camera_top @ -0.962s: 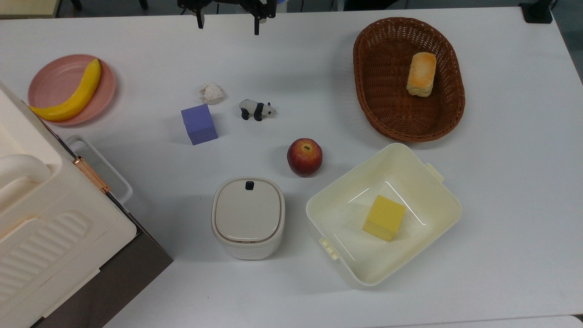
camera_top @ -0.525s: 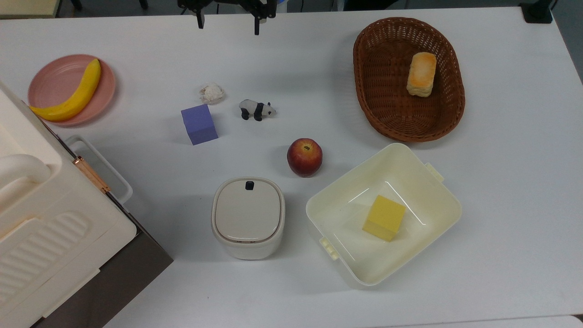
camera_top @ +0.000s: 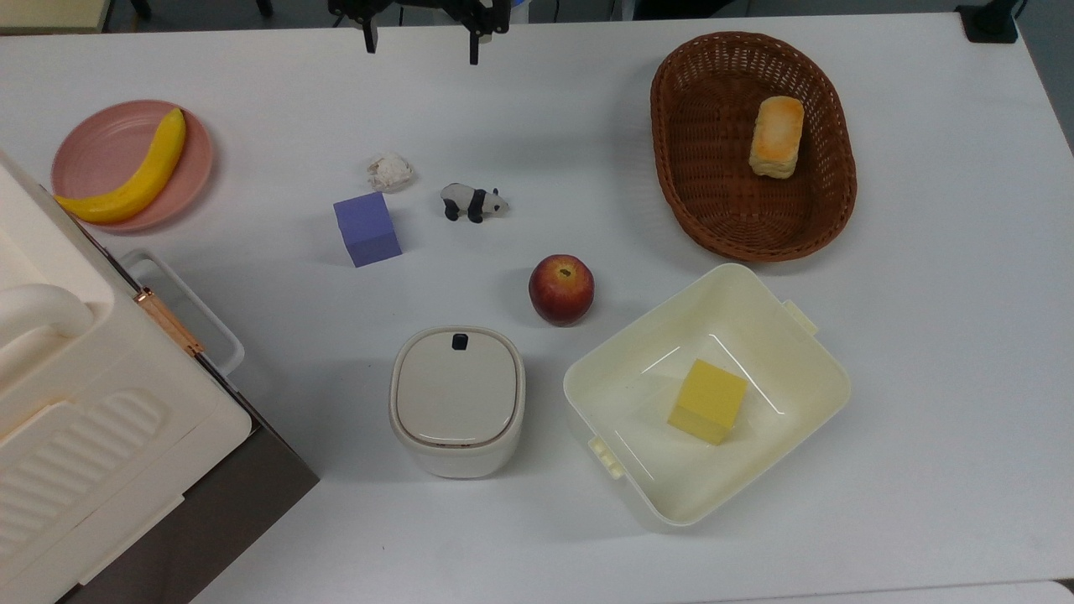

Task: Open the trash can

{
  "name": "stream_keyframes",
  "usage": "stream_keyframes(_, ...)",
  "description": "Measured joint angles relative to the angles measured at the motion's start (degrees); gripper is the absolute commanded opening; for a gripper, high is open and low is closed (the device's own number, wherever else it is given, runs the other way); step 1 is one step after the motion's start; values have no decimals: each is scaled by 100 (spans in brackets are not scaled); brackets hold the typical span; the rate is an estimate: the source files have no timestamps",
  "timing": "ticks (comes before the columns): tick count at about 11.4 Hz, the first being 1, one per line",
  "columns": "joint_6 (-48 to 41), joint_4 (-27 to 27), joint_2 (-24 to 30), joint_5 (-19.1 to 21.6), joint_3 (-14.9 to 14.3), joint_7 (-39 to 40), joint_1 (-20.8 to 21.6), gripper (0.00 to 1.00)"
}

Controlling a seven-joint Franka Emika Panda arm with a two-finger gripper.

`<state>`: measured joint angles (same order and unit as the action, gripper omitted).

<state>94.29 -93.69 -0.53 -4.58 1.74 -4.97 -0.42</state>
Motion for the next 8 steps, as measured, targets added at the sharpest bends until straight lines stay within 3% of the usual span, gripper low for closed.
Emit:
stream_keyframes(1, 0, -2, -1, 0, 3, 0, 0, 34)
stream_keyframes(2, 0, -4, -6, 1, 6, 0, 1, 9)
stream_keyframes(3, 0, -4, -17, 8, 7, 1, 1, 0)
stream_keyframes(8, 169, -4, -29, 118, 10, 5, 1, 0)
